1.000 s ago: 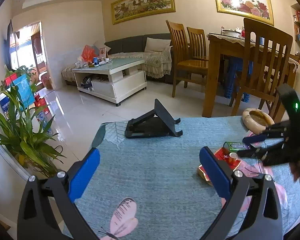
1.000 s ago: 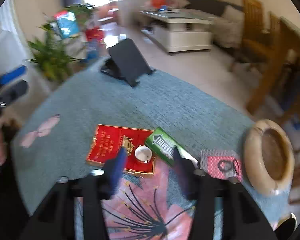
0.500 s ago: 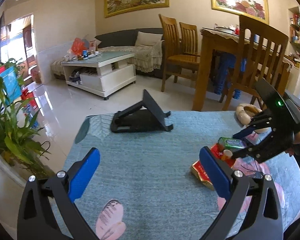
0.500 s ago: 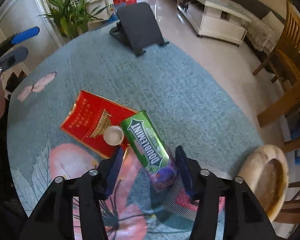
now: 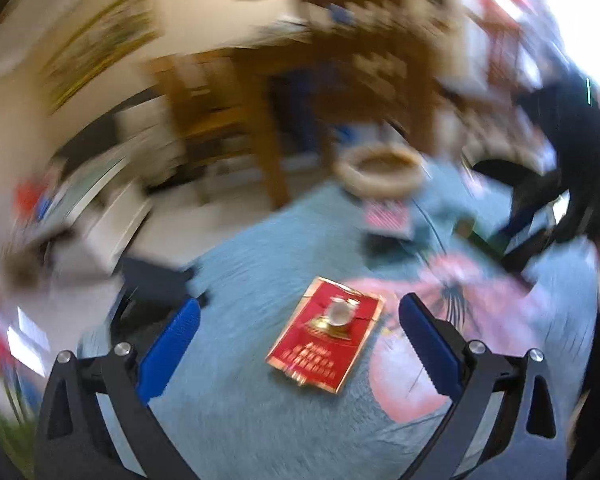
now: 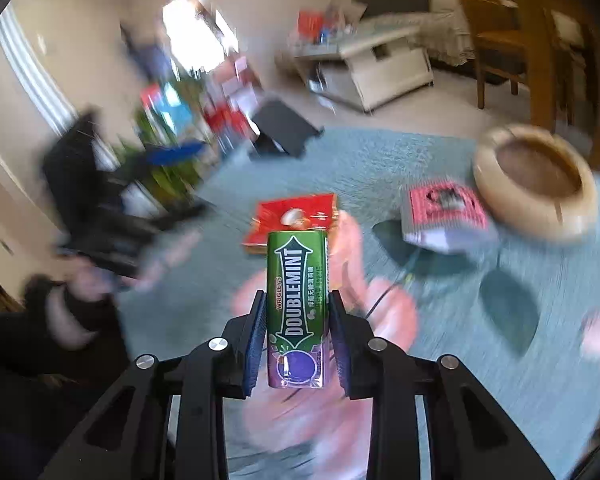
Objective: Collect trash
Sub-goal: 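Grasp the small paper cup on the red box with the left tool while the right tool holds the gum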
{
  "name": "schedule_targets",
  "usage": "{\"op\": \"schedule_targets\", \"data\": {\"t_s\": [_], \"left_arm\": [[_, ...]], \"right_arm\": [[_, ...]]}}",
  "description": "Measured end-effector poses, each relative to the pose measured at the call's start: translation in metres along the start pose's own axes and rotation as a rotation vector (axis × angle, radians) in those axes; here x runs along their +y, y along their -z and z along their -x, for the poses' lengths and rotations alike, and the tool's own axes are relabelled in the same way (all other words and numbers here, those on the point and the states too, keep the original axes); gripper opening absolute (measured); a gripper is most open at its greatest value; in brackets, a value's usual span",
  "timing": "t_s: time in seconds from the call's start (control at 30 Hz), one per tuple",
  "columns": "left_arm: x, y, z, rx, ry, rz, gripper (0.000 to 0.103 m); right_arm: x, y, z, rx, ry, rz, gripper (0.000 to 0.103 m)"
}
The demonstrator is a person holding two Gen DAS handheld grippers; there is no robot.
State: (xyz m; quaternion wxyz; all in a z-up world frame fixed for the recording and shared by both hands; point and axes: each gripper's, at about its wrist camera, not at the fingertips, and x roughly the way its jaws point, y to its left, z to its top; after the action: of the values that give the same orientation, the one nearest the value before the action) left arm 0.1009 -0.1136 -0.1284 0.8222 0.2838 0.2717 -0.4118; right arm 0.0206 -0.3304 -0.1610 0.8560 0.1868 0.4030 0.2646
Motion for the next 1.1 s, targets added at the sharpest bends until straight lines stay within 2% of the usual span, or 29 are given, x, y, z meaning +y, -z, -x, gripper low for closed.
{"op": "schedule_targets", "data": {"t_s": [0.03,0.1,0.13,0.2,0.3,0.47,0.5,0.57,0.67,0.73,0.8,0.83,0.87,0.9,0.93,1.0,1.1], "left_arm": [[-0.004,-0.002,-0.017,0.054,0.03,-0.063,0.1],[-0.01,-0.003,-0.046,0.136,0.032,-0.133,0.1],[-0.012,-0.004,-0.052,0.145,0.03,-0.152,0.1],[-0.014,-0.009,-0.054,0.121,0.034,-0.153,0.1],[-0.017,-0.019,-0.051,0.079,0.083,-0.116,0.1],[-0.034,-0.02,-0.063,0.066,0.105,-0.139,0.099],[-0.034,-0.017,-0.067,0.065,0.095,-0.121,0.098],[-0.022,-0.013,-0.071,0.064,0.103,-0.032,0.084],[-0.005,-0.011,-0.065,0.033,0.112,0.084,0.083],[-0.002,-0.011,-0.064,0.03,0.112,0.103,0.082],[-0.008,-0.008,-0.066,0.049,0.071,0.08,0.071],[-0.01,-0.006,-0.068,0.054,0.053,0.083,0.056],[-0.011,-0.006,-0.068,0.053,0.048,0.092,0.034],[-0.01,-0.005,-0.07,0.053,0.053,0.114,0.022],[-0.008,-0.004,-0.071,0.056,0.069,0.14,0.005],[-0.006,-0.001,-0.072,0.06,0.097,0.169,0.008],[-0.009,0.004,-0.072,0.073,0.079,0.167,0.008]], "right_arm": [[-0.004,0.008,0.004,-0.017,0.009,-0.023,0.031],[-0.002,0.014,0.008,-0.017,0.051,-0.018,0.031],[-0.002,0.014,0.013,-0.029,0.042,-0.017,0.031],[-0.007,0.013,0.02,-0.055,0.032,-0.039,0.031],[-0.01,0.012,0.019,-0.057,0.04,-0.052,0.031],[-0.004,0.01,0.02,-0.071,0.034,-0.029,0.031],[-0.003,0.011,0.021,-0.074,0.032,-0.022,0.031],[-0.001,0.013,0.025,-0.08,0.028,-0.017,0.031],[-0.003,0.014,0.027,-0.086,0.023,-0.028,0.031],[-0.004,0.014,0.029,-0.093,0.024,-0.028,0.031],[-0.005,0.015,0.032,-0.102,0.019,-0.028,0.031],[-0.004,0.015,0.033,-0.105,0.018,-0.027,0.031],[-0.004,0.015,0.034,-0.107,0.016,-0.026,0.031],[-0.003,0.015,0.035,-0.111,0.015,-0.023,0.031],[-0.003,0.014,0.036,-0.113,0.016,-0.021,0.031],[-0.001,0.015,0.038,-0.117,0.016,-0.018,0.031],[-0.001,0.016,0.04,-0.118,0.018,-0.016,0.031]]}}
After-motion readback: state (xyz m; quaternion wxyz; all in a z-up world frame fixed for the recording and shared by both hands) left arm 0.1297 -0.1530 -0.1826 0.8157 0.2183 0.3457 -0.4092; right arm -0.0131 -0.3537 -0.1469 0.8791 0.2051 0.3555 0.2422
